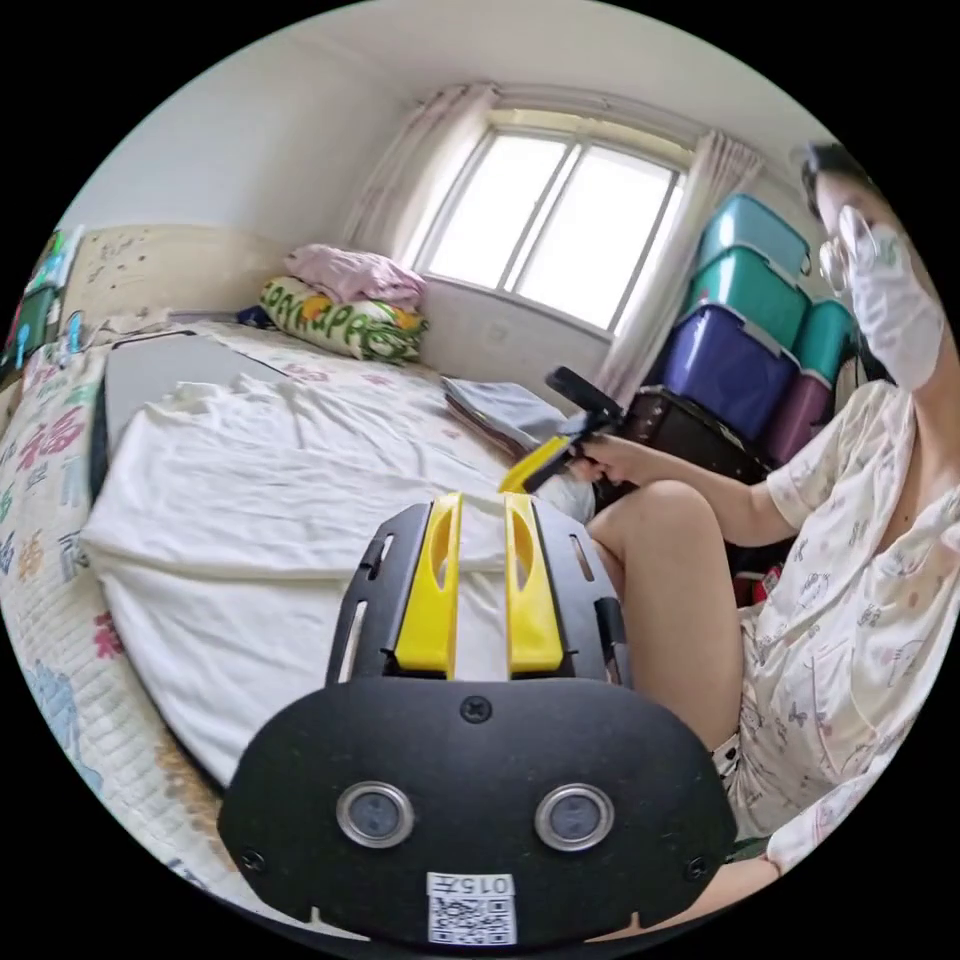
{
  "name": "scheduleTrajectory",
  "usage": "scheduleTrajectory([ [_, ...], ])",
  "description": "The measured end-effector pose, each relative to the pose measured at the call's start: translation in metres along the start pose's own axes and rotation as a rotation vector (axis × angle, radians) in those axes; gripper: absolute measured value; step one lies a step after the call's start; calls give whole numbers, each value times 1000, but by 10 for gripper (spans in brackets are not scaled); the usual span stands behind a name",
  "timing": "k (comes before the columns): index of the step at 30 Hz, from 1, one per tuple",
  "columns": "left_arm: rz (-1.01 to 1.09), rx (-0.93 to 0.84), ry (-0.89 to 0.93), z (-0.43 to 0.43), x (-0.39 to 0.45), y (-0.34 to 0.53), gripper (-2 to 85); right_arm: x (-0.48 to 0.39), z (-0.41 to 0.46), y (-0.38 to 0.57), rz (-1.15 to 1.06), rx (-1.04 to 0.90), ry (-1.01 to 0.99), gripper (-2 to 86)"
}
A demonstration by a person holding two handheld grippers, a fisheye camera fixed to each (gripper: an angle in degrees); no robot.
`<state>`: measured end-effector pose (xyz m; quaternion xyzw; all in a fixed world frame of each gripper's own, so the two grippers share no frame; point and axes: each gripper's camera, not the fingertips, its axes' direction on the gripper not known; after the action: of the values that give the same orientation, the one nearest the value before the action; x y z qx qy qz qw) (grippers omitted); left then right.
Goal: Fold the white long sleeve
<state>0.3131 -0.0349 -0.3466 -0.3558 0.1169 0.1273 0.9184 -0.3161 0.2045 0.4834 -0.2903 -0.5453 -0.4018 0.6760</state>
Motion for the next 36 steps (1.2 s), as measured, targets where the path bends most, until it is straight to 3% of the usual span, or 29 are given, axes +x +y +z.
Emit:
scheduleTrajectory([
  [8,-91,-143,7,185,23,87,125,12,-20,18,14,-58,-102,108],
  [13,-63,-220,-130,225,11,118,132,12,-26,24,6,-83,-106,96],
  [25,-18,-305,-271,287,-39,192,111,-12,-31,54,-30,-146,-46,44],
  [30,-74,-293,-217,294,-63,207,126,-20,-49,71,-90,-25,-190,15],
  [36,-156,-111,-279,269,-80,210,164,-63,-84,77,-278,217,-336,7],
])
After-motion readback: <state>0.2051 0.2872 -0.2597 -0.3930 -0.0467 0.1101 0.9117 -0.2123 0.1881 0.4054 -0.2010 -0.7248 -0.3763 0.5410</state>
